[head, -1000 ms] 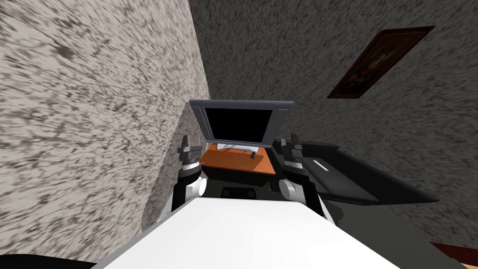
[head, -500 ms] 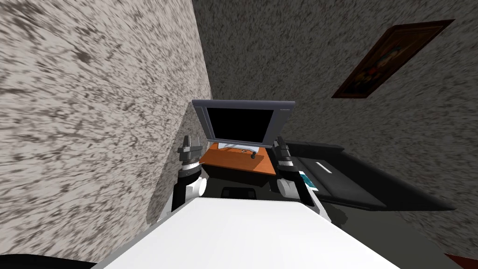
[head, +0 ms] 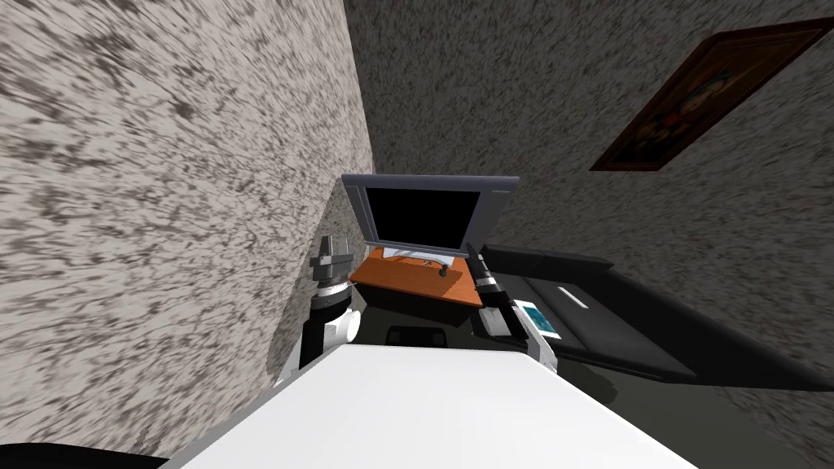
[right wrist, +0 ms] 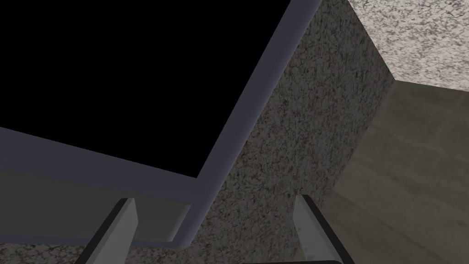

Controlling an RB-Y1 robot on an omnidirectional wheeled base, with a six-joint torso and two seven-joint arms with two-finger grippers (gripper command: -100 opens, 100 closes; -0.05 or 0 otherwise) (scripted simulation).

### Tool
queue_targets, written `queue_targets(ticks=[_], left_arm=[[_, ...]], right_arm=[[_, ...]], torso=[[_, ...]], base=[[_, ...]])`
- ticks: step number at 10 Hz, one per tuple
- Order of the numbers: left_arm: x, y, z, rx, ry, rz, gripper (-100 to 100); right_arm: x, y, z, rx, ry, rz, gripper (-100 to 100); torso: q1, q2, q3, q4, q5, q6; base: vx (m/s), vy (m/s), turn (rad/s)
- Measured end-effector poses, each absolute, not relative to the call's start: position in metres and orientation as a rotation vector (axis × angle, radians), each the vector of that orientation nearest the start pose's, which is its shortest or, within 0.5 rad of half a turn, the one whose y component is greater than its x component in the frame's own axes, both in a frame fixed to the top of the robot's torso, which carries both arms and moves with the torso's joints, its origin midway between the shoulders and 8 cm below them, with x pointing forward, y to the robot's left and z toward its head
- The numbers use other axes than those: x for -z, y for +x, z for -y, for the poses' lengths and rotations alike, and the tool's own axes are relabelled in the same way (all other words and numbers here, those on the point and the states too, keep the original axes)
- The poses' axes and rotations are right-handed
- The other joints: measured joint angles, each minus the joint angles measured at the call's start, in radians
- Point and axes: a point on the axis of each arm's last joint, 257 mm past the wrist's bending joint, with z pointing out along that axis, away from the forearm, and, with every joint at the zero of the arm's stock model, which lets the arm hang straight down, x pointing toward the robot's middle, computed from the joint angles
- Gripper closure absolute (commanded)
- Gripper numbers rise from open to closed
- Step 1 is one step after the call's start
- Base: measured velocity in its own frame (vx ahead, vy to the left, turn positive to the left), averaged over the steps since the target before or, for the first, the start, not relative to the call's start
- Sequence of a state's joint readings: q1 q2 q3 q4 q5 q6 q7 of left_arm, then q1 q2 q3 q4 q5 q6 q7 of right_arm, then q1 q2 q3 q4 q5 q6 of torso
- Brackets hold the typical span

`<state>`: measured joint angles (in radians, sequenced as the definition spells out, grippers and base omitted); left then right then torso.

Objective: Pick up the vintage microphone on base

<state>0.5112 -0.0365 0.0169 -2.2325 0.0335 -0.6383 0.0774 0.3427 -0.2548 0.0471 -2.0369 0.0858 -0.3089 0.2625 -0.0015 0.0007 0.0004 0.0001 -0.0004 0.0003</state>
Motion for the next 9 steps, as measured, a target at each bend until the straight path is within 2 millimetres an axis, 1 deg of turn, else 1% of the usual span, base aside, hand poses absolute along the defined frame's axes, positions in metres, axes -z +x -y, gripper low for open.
queue_targets(ticks=[2, 3, 4, 7, 9], left_arm=[[-0.026, 0.325, -0.292, 1.387, -0.66, -0.48, 0], [-0.026, 0.325, -0.292, 1.387, -0.66, -0.48, 0], [-0.026, 0.325, -0.292, 1.387, -0.66, -0.48, 0], [-0.026, 0.325, -0.292, 1.387, -0.66, -0.48, 0], [-0.026, 0.325, -0.292, 1.387, -0.66, -0.48, 0]], right_arm=[[0.107, 0.438, 0.241, -0.91, 0.417, -1.207, -100], [0.117, 0.44, 0.241, -0.888, 0.403, -1.236, -100], [0.126, 0.444, 0.236, -0.862, 0.374, -1.27, -100], [0.16, 0.453, 0.234, -0.794, 0.318, -1.355, -100], [0.186, 0.462, 0.231, -0.717, 0.239, -1.438, -100]], torso=[[0.001, 0.0, 0.0, 0.0, 0.0, 0.0], [0.001, 0.0, 0.0, 0.0, 0.0, 0.0], [0.001, -0.001, 0.0, 0.0, 0.0, 0.0], [0.001, -0.001, 0.0, 0.0, 0.0, 0.0], [0.002, -0.001, 0.0, 0.0, 0.0, 0.0]], base=[[-0.012, -0.007, 0.075], [-0.009, -0.005, 0.072], [-0.007, -0.005, 0.034], [-0.008, 0.001, 0.063], [-0.008, 0.004, 0.07]])
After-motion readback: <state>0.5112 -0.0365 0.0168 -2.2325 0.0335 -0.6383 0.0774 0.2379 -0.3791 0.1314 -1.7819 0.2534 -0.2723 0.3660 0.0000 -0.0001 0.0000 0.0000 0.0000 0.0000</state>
